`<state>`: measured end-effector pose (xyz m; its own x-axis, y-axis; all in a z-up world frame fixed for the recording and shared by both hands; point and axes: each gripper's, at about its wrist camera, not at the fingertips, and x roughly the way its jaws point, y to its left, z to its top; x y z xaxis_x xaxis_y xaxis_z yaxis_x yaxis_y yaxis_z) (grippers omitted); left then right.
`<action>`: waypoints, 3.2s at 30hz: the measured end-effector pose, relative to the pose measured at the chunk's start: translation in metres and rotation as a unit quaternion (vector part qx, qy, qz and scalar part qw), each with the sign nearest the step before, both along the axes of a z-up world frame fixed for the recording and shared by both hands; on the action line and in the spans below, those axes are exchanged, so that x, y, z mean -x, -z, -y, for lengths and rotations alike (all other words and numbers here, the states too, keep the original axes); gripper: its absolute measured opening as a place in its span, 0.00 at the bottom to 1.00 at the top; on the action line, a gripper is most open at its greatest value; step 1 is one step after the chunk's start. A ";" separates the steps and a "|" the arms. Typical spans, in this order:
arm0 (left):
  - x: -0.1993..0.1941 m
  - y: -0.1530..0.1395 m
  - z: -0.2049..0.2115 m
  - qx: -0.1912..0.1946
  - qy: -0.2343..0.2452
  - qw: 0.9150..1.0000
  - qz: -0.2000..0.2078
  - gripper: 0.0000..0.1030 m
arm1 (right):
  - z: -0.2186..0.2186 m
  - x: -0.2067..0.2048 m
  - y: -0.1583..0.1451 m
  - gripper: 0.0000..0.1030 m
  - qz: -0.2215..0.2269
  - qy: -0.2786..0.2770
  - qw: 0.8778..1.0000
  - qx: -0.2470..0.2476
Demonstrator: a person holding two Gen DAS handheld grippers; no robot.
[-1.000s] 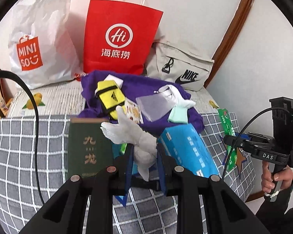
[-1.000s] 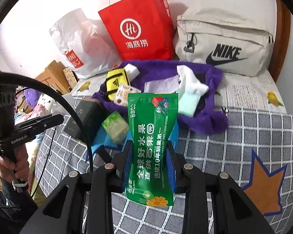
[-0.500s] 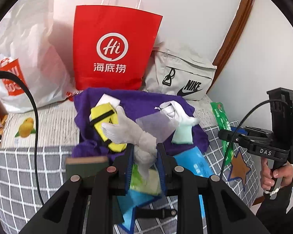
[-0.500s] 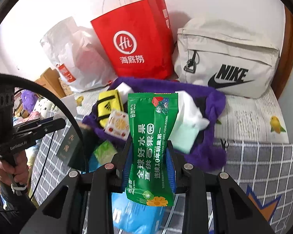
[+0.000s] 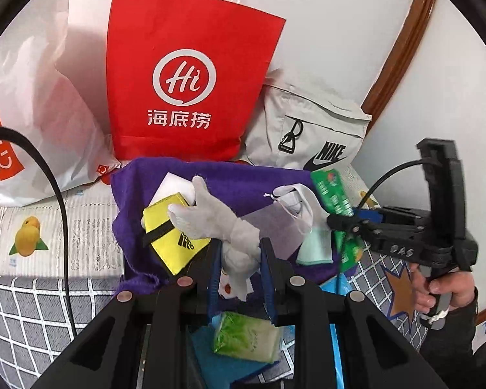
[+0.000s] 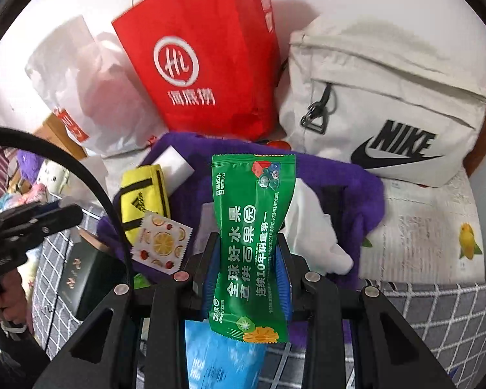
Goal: Organize soft objects
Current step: 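Release the green packet on the towel with the right tool while the left tool drops the glove there, then reach both tools toward the light green tissue pack beside the dark green book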
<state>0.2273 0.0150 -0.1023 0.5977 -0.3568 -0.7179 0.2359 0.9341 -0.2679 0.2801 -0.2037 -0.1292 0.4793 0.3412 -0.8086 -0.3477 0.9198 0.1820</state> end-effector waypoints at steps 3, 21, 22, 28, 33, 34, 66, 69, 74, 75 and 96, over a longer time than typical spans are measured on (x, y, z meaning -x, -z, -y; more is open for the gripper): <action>-0.007 0.004 -0.003 0.005 -0.001 1.000 -0.003 0.21 | -0.008 -0.010 0.015 0.31 -0.013 -0.009 1.000 0.017; -0.026 0.017 -0.005 0.000 0.009 1.000 -0.015 0.21 | -0.022 -0.042 0.069 0.54 -0.062 -0.024 0.997 0.043; -0.026 0.017 -0.005 -0.001 0.010 1.000 -0.016 0.21 | -0.021 -0.043 0.069 0.57 -0.065 -0.023 0.997 0.037; -0.029 0.019 -0.004 -0.008 0.013 1.000 -0.024 0.21 | -0.010 -0.030 0.058 0.60 -0.073 -0.006 0.997 0.005; -0.037 0.020 0.006 -0.013 0.019 0.999 -0.032 0.21 | -0.002 -0.003 0.031 0.60 -0.045 -0.001 0.999 0.002; -0.039 0.022 0.008 -0.014 0.021 0.999 -0.032 0.21 | 0.001 0.001 0.027 0.60 -0.038 0.003 0.999 0.004; -0.092 0.049 0.048 -0.114 -0.004 0.988 -0.104 0.55 | 0.054 0.096 0.027 0.60 -0.037 0.072 0.996 0.027; -0.081 0.039 0.045 -0.116 -0.008 0.989 -0.094 0.55 | 0.052 0.105 0.025 0.60 -0.035 0.066 0.997 0.021; -0.051 0.019 0.040 -0.133 -0.008 0.988 -0.074 0.55 | 0.038 0.120 0.022 0.60 -0.030 0.048 0.998 0.023; -0.044 0.015 0.039 -0.135 -0.008 0.988 -0.068 0.55 | 0.033 0.123 0.023 0.60 -0.031 0.044 0.998 0.022; 0.086 0.010 -0.032 -0.077 -0.079 0.993 -0.041 0.57 | -0.085 0.203 0.036 0.60 0.007 -0.169 0.983 0.066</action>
<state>0.1414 0.0471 -0.1126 0.5746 -0.1457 -0.8053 0.0666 0.9891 -0.1314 0.0775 -0.1192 -0.1656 0.3676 0.3753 -0.8509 -0.6389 0.7668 0.0621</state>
